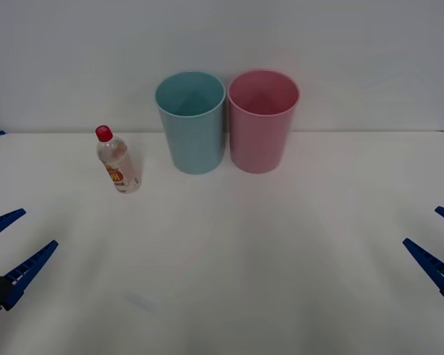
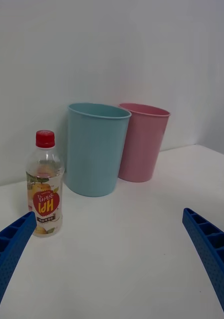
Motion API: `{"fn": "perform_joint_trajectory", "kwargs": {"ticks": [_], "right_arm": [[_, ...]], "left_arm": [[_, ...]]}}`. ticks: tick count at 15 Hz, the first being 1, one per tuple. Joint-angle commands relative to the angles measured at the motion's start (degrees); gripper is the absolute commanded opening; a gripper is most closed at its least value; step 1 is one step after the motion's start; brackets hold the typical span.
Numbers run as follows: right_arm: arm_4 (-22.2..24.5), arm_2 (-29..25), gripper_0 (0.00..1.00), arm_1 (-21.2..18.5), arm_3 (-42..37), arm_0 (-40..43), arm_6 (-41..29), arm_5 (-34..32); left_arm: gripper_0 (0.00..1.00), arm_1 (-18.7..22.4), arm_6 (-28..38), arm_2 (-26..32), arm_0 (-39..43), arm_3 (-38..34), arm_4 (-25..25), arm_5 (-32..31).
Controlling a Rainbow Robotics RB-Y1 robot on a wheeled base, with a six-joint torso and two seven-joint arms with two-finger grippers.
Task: Grasp the object on the table and drop it into the matching bin: aluminum can to the light blue bin, PET bottle to the pink bin.
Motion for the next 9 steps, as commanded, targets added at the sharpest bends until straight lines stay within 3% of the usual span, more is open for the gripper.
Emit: {"fn": "perform_joint_trajectory", "kwargs": {"ticks": [1, 9], "right_arm": [[0.0, 0.0, 1.00, 0.0, 0.0, 0.0, 0.0, 0.0], [0.0, 0.0, 1.00, 0.0, 0.0, 0.0, 0.0, 0.0]], "left_arm": [[1.00, 0.0, 0.0, 0.0, 0.0, 0.0, 0.0, 0.0], [1.00, -0.9, -0.6, -1.2, 0.2, 2.9, 1.1, 1.6]]}}
